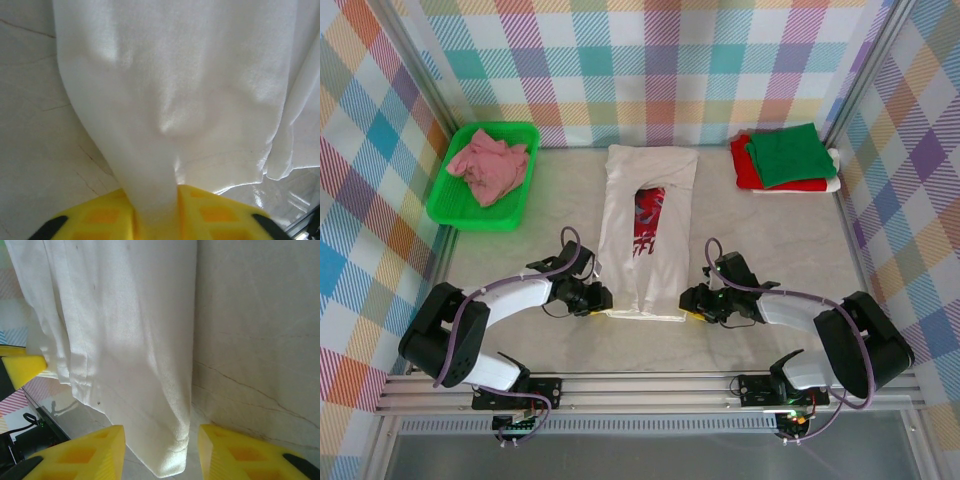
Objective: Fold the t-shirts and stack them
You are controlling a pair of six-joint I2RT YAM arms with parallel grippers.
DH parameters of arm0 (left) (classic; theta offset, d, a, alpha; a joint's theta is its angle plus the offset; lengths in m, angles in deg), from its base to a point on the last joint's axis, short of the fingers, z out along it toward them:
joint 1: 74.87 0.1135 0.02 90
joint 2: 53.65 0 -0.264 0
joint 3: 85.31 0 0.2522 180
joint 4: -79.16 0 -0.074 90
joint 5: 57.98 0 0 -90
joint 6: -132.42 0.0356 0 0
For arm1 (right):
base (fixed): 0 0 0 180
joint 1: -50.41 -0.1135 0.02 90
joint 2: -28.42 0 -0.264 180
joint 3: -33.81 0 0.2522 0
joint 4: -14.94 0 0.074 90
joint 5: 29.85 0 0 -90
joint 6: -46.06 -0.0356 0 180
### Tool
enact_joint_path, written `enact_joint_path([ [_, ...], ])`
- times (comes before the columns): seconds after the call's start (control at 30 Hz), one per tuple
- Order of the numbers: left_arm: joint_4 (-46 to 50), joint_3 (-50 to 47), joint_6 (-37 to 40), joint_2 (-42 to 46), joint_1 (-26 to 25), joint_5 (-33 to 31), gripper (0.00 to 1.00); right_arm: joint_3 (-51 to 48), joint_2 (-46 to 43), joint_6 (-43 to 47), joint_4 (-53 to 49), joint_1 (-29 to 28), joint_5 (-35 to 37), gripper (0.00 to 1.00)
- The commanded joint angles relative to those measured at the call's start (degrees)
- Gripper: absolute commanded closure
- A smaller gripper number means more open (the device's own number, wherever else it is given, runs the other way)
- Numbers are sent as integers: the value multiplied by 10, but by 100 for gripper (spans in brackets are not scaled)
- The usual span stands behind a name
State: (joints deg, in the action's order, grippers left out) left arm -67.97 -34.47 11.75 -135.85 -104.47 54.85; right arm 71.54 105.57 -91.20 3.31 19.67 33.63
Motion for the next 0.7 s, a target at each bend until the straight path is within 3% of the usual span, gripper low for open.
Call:
enact_joint_path([
  [0.0,3,8,-2,3,-6,-9,79,-20,-15,-23,15,-7,-26,56],
  [0.13,9,4,2,8,-6,-15,82,-17,-14,-43,18,-13,-63,54],
  [0.67,-6,-21,2,33,-7,-13,88,13,23,-64,22,-35,-15,59],
])
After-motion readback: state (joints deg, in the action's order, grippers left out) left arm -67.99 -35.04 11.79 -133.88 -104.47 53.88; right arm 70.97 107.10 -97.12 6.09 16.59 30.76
